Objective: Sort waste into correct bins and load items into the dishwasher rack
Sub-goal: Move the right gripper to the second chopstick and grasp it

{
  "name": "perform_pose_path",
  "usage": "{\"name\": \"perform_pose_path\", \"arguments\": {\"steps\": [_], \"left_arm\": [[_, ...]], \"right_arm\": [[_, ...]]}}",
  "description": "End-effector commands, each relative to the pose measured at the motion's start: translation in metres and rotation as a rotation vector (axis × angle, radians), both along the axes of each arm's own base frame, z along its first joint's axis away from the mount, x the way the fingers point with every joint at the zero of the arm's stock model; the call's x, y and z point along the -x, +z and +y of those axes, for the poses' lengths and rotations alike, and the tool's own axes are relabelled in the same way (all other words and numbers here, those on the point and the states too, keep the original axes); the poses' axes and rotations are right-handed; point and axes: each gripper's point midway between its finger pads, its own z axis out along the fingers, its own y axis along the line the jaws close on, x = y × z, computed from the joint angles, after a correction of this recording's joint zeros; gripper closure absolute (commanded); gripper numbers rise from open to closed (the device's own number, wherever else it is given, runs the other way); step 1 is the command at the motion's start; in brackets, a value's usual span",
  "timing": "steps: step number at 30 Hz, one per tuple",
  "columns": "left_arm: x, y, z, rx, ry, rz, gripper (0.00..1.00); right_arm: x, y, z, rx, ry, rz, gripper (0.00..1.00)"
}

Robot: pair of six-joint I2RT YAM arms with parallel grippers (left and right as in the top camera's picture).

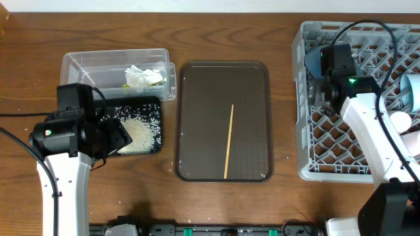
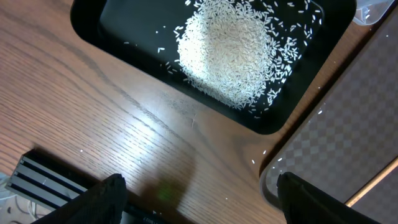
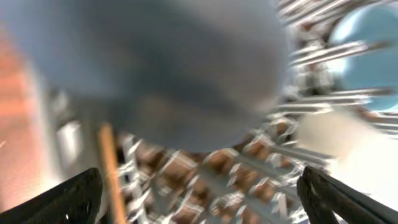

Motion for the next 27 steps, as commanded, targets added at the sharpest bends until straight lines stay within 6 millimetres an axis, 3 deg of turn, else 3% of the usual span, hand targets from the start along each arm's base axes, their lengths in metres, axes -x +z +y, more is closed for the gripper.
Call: {"name": "perform_pose_path", "arguments": {"steps": [1,7,15,19,24,27], "left_arm": [[0.001,-0.001,0.002,-0.002,0.016,0.007,0.20],[0.001,-0.001,0.002,-0.002,0.016,0.008,0.20],[0.001,-0.001,0.002,-0.002,0.016,0.008,0.20],[0.001,-0.001,0.002,-0.002,0.016,0.007,0.20],[0.001,-0.001,0.002,-0.002,0.016,0.007,0.20],[0.001,-0.001,0.002,-0.002,0.016,0.007,0.20]], "right_arm": [[0.002,-0.006,0.023,-0.132,0.053,0.023,0.01],[0.007,-0.006,0.036,-0.216,0.060,0.032,0.01],[0.012,0.028,0.070,-0.306,0.163,-0.054,0.02],[0.025,0.029,0.111,-0.382,0.274,-0.018,0.04],[0.049,0.019,0.171,-0.454,0.434,0.077,0.05],[0.061,0.007,0.201,-0.478,0.432,0.122,0.05]]}}
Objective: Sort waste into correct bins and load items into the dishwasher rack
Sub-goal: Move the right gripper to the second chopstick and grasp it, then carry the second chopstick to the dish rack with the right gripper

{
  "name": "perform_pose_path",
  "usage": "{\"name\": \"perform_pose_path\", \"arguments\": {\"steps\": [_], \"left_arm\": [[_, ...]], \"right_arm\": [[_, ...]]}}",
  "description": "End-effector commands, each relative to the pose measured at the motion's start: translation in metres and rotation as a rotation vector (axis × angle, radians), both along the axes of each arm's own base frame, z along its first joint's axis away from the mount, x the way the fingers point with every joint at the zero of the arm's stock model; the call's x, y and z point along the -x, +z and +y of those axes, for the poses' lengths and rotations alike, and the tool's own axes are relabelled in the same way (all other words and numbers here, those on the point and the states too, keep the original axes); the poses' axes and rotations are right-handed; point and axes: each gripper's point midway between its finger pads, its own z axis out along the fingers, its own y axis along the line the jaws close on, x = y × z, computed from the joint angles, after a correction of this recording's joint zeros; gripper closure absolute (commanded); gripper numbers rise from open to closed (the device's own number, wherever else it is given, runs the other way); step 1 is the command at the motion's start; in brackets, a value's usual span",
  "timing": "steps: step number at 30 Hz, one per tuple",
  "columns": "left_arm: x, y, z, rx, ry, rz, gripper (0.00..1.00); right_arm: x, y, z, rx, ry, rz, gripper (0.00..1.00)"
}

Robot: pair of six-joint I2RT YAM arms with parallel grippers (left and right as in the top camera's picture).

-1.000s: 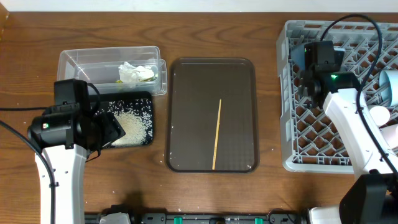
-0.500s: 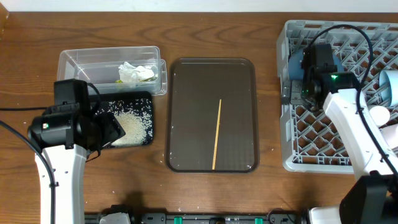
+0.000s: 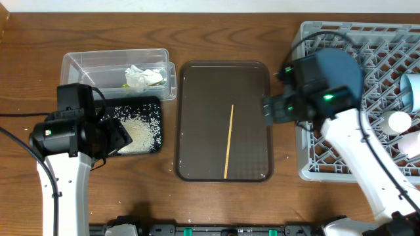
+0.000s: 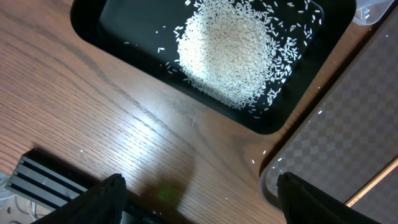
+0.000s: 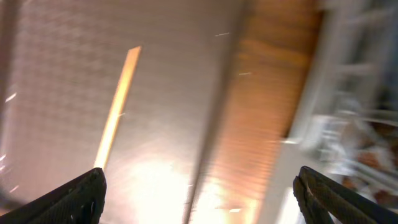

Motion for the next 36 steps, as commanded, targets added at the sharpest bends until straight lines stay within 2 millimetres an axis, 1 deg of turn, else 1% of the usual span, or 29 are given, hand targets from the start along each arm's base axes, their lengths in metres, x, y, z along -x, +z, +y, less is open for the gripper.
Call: {"name": "perform_pose_path", "arguments": {"steps": [1,5,7,8,10,14,16,17,20,21,22,24,25,27,29,30,33,36], "left_arm": [[0.001,-0.001,0.002,-0.002,0.016,0.007,0.20],[0.001,-0.001,0.002,-0.002,0.016,0.007,0.20],[0.001,-0.001,0.002,-0.002,0.016,0.007,0.20],[0.001,-0.001,0.002,-0.002,0.016,0.008,0.20],[0.001,-0.001,0.002,-0.002,0.016,0.008,0.20],[0.001,-0.001,0.002,-0.002,0.016,0.008,0.20],[0.001,-0.001,0.002,-0.002,0.016,0.008,0.20],[0.001,-0.001,0.002,-0.002,0.016,0.008,0.20],[0.001,-0.001,0.002,-0.002,0.016,0.008,0.20],[0.001,-0.001,0.002,-0.002,0.016,0.008,0.20],[0.001,-0.001,0.002,-0.002,0.016,0.008,0.20],[0.001,-0.001,0.002,-0.002,0.016,0.008,0.20],[0.001,-0.001,0.002,-0.002,0.016,0.008,0.20],[0.001,-0.001,0.002,-0.002,0.016,0.008,0.20],[0.001,-0.001,0.002,-0.002,0.016,0.008,0.20],[0.001,-0.001,0.002,-0.001,0.016,0.008,0.20],[0.001,-0.001,0.002,-0.001,0.016,0.008,0.20],[0.001,-0.001,0.002,-0.001,0.016,0.008,0.20]], "right_arm": [[0.014,-0.015,0.038,-0.058,-0.002,0.080,0.06],[0.025,-0.042,0.071,-0.067,-0.050,0.164,0.12],[0.031,-0.057,0.082,-0.059,-0.070,0.204,0.19],[0.036,-0.067,0.087,-0.046,-0.093,0.233,0.25],[0.043,-0.084,0.093,-0.020,-0.127,0.278,0.30],[0.058,-0.115,0.104,0.030,-0.158,0.351,0.35],[0.064,-0.129,0.109,0.055,-0.155,0.377,0.36],[0.067,-0.134,0.110,0.065,-0.157,0.386,0.39],[0.072,-0.149,0.112,0.092,-0.154,0.408,0.53],[0.074,-0.153,0.111,0.102,-0.170,0.416,0.56],[0.075,-0.156,0.110,0.112,-0.179,0.421,0.60],[0.076,-0.162,0.106,0.140,-0.207,0.423,0.72],[0.076,-0.163,0.105,0.147,-0.218,0.422,0.76],[0.075,-0.163,0.103,0.154,-0.227,0.416,0.88],[0.074,-0.162,0.103,0.150,-0.231,0.413,0.97],[0.073,-0.162,0.102,0.149,-0.234,0.413,0.99],[0.068,-0.157,0.099,0.135,-0.247,0.405,0.99],[0.058,-0.137,0.094,0.101,-0.234,0.373,0.99]]}}
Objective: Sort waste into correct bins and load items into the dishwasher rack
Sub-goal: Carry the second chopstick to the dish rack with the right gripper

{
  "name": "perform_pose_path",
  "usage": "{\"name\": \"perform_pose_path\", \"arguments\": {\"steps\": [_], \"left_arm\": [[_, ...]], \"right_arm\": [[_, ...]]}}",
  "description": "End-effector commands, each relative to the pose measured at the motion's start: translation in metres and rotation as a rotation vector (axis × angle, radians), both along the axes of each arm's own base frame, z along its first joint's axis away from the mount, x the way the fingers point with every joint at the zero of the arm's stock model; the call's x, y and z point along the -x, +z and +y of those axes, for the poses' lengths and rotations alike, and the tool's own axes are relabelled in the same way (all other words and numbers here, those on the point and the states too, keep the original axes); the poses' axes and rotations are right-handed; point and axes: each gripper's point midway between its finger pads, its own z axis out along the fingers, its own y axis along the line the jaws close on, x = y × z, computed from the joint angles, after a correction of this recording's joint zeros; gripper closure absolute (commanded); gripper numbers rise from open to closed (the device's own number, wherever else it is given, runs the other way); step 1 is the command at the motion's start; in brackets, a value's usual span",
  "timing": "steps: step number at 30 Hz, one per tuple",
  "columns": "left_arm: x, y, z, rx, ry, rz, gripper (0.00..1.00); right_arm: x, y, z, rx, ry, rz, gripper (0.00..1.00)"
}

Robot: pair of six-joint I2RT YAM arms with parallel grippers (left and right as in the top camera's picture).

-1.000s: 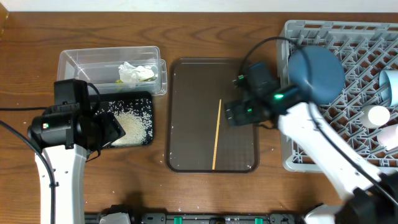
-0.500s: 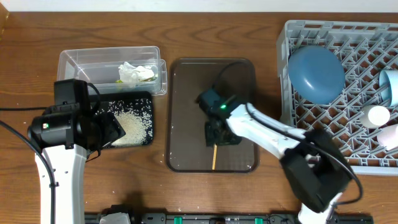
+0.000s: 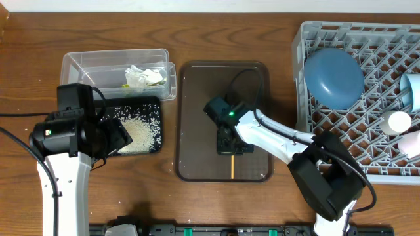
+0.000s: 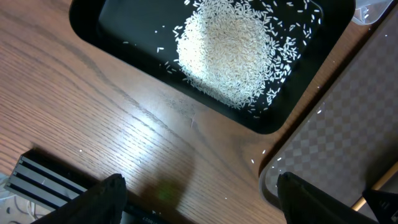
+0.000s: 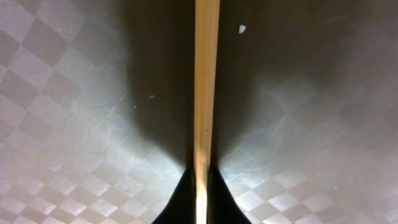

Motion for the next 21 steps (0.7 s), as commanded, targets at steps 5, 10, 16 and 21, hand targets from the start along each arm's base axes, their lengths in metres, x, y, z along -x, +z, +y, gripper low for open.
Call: {"name": "perform_pose_path", "arguments": {"steps": [5,10,16,21], "left_arm": [[0.001,-0.001,0.002,-0.001,0.016,0.007,0.20],[0.001,-0.001,0.002,-0.001,0.016,0.007,0.20],[0.001,-0.001,0.002,-0.001,0.016,0.007,0.20],[0.001,-0.001,0.002,-0.001,0.016,0.007,0.20]], "right_arm": [[-0.037,0.082,-0.023,-0.099,0.067,-0.181,0.99],[-0.034,0.137,-0.073,-0.099,0.130,-0.248,0.99],[-0.002,0.155,-0.143,-0.066,0.131,-0.124,0.99],[0.030,0.153,-0.175,-0.055,0.052,0.040,0.99]]}}
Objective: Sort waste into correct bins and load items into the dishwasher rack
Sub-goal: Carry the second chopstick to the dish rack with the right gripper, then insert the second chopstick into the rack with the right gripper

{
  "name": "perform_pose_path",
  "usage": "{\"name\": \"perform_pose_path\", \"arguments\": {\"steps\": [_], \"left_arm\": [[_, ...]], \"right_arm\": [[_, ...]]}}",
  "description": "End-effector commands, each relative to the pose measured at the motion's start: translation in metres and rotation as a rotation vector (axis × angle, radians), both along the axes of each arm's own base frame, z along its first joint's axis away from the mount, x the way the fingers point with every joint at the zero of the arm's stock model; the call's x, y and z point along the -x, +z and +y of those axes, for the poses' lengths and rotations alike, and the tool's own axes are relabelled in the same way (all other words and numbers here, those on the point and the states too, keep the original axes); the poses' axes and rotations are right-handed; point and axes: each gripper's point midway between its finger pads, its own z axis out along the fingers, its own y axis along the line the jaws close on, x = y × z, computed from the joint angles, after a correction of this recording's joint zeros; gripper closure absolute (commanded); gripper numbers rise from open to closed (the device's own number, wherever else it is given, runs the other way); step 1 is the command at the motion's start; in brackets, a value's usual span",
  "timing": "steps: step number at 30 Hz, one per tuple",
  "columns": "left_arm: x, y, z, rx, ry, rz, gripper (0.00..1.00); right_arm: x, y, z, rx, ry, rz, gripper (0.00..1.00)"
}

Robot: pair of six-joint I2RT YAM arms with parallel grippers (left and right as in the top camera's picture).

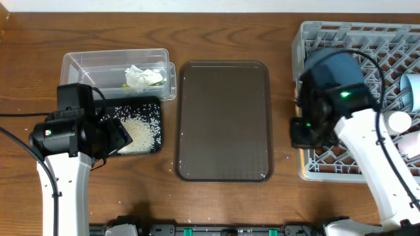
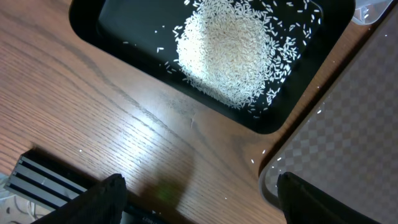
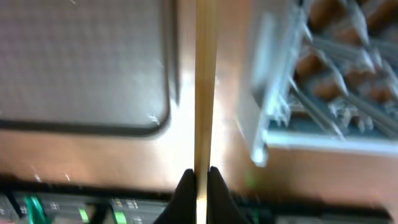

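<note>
A thin wooden chopstick [image 3: 205, 87] runs straight up the right wrist view, with my right gripper [image 3: 200, 186] shut on its lower part. It hangs over the wood strip between the brown tray [image 3: 81, 62] and the grey dishwasher rack [image 3: 280, 93]. In the overhead view the right gripper [image 1: 304, 133] is at the rack's left wall, and the arm hides the chopstick. My left gripper [image 2: 199, 208] stands open above the table beside the black tray of rice [image 2: 224, 56].
A clear bin [image 1: 118, 75] holding crumpled tissue stands at the back left, behind the black rice tray [image 1: 134, 128]. The brown tray [image 1: 223, 121] lies bare in the middle. The rack [image 1: 367, 29] holds a blue bowl [image 1: 335, 69] and cups at its right side.
My right gripper, shut on the chopstick on the brown tray, has moved right with it. The tray is now bare. The left arm has not moved.
My right gripper was over the rack beside the blue bowl, with the chopstick lying on the tray. Then it was at the tray's right edge, then shut on the chopstick on the tray. Now it holds the chopstick between tray and rack.
</note>
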Motion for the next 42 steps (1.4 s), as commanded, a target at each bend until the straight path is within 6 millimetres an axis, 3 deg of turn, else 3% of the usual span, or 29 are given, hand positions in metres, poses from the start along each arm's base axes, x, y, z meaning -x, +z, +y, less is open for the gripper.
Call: {"name": "perform_pose_path", "arguments": {"steps": [1,18,28,42], "left_arm": [[0.001,-0.001,0.002,-0.001,0.016,0.007,0.20],[0.001,-0.001,0.002,-0.001,0.016,0.007,0.20],[0.001,-0.001,0.002,-0.001,0.016,0.007,0.20],[0.001,-0.001,0.002,-0.001,0.016,0.008,0.20]], "right_arm": [[0.008,0.000,-0.010,-0.022,0.018,0.047,0.99],[0.013,-0.004,-0.059,0.032,-0.121,0.090,0.99],[0.027,-0.020,-0.055,-0.007,-0.068,0.147,0.99],[0.022,-0.040,-0.053,-0.021,-0.063,0.125,0.99]]}}
